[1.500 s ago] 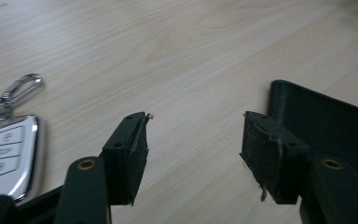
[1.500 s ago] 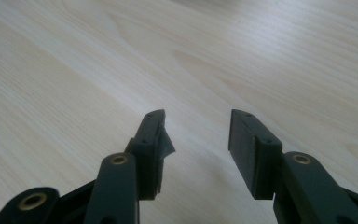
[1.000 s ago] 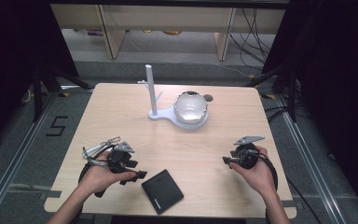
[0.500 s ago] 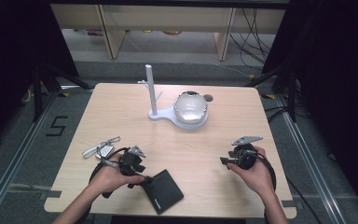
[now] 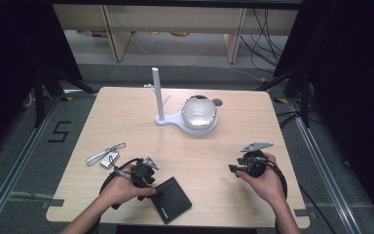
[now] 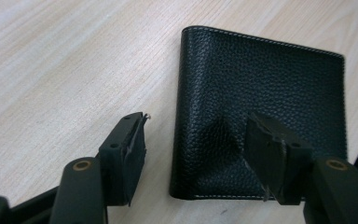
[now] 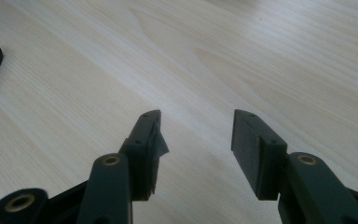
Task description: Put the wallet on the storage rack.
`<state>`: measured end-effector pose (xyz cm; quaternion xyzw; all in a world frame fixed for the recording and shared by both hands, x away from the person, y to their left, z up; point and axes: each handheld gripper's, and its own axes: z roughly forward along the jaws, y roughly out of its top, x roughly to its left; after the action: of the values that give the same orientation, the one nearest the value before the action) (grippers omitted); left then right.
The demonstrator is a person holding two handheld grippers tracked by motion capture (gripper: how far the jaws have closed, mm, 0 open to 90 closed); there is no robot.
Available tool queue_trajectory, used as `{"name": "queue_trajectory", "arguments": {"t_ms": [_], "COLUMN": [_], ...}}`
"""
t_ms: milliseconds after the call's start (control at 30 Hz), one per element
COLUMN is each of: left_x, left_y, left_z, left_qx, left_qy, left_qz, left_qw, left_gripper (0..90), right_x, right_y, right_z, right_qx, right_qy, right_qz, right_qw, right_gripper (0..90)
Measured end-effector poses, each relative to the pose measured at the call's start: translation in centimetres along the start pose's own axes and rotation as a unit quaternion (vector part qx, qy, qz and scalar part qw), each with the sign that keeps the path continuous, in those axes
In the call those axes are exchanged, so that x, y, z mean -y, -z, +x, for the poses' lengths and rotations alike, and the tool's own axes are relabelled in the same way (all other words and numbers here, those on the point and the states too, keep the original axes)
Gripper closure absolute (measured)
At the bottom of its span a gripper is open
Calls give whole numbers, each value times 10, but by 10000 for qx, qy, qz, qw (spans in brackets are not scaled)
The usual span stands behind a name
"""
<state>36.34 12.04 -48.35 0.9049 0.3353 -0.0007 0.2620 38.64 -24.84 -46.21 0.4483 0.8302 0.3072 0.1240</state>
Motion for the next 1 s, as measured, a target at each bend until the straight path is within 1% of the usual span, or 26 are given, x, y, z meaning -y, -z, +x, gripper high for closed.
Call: {"name": "queue_trajectory", "arguments": {"t_ms": [33, 67, 200, 233, 267, 300, 333, 367, 400, 433, 467, 500, 533, 600, 633, 667, 700, 733, 767, 800, 833, 867, 900, 933, 1000], "left_x": [0, -1, -3, -3, -3, -4, -4, -4, -5, -5, -5, -5, -5, -5, -6, -6, -7, -8, -8, -8, -9, -9, -9, -7, -5], "left_y": [0, -2, -3, -4, -4, -5, -5, -5, -6, -6, -6, -6, -5, -5, -6, -6, -5, -6, -6, -6, -6, -5, -3, -3, -2], "left_z": [0, 0, 0, 1, 1, 2, 2, 2, 4, 4, 9, 9, 13, 14, 14, 14, 14, 13, 12, 12, 11, 9, 8, 4, 2], "left_qx": [0, 13, 7, 60, 60, 108, 109, 109, 270, 270, 403, 403, 637, 651, 676, 676, 637, 619, 595, 595, 570, 523, 464, 427, 336], "left_qy": [0, -2, 36, 85, 85, 141, 203, 203, 387, 387, 564, 564, 712, 752, 832, 832, 773, 753, 696, 696, 655, 604, 492, 446, 367], "left_qz": [0, 46, 110, 136, 136, 175, 230, 230, 305, 305, 372, 372, 484, 489, 501, 501, 568, 560, 601, 601, 588, 583, 544, 421, 337], "left_qw": [10000, 10000, 9999, 9999, 9999, 9997, 9995, 9995, 9984, 9984, 9969, 9969, 9942, 9938, 9930, 9930, 9933, 9937, 9940, 9940, 9945, 9951, 9962, 9972, 9982], "left_gripper": [381, 381, 381, 381, 381, 386, 390, 400, 417, 425, 443, 484, 527, 542, 563, 574, 589, 601, 609, 620, 620, 641, 665, 717, 739], "right_x": [0, 0, 0, 0, 0, 0, 0, 0, 0, 0, 0, 0, 0, 0, 0, 0, -1, -1, -1, -1, 0, 0, 0, 0, -1], "right_y": [0, -1, -1, -1, -1, -1, -1, -1, -4, -4, -3, -3, -2, -1, 0, 0, -1, -1, 0, 0, 1, 1, 1, 1, 0], "right_z": [0, 0, 0, -1, -1, 0, 0, 0, -1, -1, -1, -1, 0, 0, 0, 0, -2, -2, -1, -1, 0, 0, 1, 1, 1], "right_qx": [0, 3, 4, 6, 6, 0, -26, -26, -35, -37, -45, -45, -17, -17, -10, -10, -34, -34, -27, -27, -15, -18, -19, -20, -20], "right_qy": [0, 70, 75, 94, 94, 65, -5, -5, 68, 73, 82, 82, 48, 75, 51, 51, 134, 140, 100, 100, 48, 59, 52, 51, 71], "right_qz": [0, -21, -25, -53, -53, -27, 8, 8, -149, -147, -136, -136, -55, -32, -55, -55, -95, -97, -68, -68, -36, -38, -34, -37, -45], "right_qw": [10000, 10000, 10000, 9999, 9999, 10000, 10000, 10000, 9999, 9999, 9999, 9999, 10000, 10000, 10000, 10000, 9999, 9998, 9999, 9999, 10000, 10000, 10000, 10000, 10000], "right_gripper": [535, 535, 535, 535, 535, 534, 534, 534, 533, 534, 534, 534, 533, 533, 533, 533, 533, 533, 533, 533, 532, 531, 531, 531, 531]}}
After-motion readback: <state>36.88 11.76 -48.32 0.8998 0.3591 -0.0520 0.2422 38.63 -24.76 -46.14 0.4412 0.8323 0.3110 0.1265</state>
